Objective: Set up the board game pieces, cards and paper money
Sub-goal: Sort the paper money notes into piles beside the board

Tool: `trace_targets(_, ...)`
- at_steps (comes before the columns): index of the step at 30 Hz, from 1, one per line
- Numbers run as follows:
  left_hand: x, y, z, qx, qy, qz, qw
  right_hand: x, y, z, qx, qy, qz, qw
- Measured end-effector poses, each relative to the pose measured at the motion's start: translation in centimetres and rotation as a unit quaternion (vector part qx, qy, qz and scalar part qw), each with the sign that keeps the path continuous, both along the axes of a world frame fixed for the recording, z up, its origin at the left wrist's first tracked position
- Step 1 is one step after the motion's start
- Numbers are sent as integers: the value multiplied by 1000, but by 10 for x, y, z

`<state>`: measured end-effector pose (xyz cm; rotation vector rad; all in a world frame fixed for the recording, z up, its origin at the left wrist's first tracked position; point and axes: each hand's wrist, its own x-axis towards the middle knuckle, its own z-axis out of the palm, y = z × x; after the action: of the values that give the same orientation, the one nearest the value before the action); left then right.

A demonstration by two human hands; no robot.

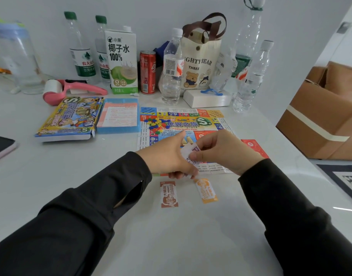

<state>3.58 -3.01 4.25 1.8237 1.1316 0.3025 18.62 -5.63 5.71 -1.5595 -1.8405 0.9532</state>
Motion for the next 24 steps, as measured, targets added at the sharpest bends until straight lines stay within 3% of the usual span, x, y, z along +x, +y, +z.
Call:
trace_targets(7, -1, -1, 1, 13, -7, -15, 1000, 4, 0, -3, -9, -11, 3, 1000)
trace_targets(14, -12, -1, -3, -73, -178, 58, 980, 10, 4, -12, 0, 49, -78, 996)
trace_targets(19, -17, -6, -12, -100, -302, 144, 937, 10, 3, -17, -29, 161, -147, 975)
trace_targets(24, -13, -11, -17, -50, -307, 166, 936, 3, -1, -23, -62, 259, -164, 950)
